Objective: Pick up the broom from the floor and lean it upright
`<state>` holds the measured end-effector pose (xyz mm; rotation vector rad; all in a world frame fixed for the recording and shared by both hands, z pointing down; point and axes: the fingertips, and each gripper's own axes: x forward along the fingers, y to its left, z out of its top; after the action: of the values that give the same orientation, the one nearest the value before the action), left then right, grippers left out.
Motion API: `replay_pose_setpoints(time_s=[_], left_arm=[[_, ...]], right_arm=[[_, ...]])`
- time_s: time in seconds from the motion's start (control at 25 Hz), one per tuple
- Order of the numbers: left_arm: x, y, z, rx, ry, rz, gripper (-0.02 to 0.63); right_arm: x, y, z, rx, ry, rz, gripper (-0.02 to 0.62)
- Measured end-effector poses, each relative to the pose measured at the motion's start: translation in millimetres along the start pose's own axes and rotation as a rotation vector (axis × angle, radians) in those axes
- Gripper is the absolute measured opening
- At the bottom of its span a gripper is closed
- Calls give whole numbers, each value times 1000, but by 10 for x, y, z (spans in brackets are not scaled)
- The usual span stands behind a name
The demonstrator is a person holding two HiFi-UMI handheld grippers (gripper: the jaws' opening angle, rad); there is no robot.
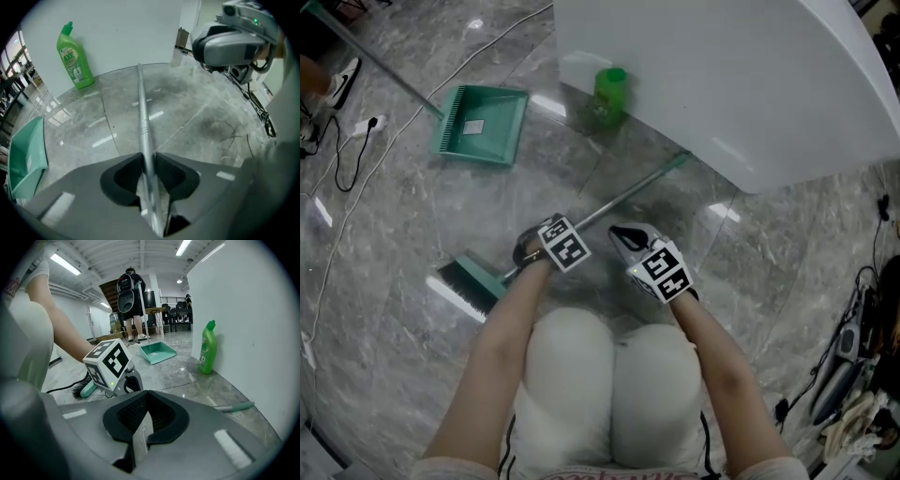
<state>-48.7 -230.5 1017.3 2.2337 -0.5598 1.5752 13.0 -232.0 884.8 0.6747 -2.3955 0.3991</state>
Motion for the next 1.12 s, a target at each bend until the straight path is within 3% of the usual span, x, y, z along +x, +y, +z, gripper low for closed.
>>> replay_pose_setpoints(time_s=[0.24,0.6,0.88,1.12], left_arm=[[-13,14,3,-54,-33,-31,86],[-298,-222,-75,-40,-103,-59,84],[-845,-11,92,-68,-265,35,84],[-1394,182,541,-84,-426,113,84]], right_arm=[[-67,-51,-95,-20,28,-11,2],[-319,-124,58,-84,31,-6,2],[-599,-174,486,-47,-98,-39,2],[-796,-69,917,-138,-178,-47,2]])
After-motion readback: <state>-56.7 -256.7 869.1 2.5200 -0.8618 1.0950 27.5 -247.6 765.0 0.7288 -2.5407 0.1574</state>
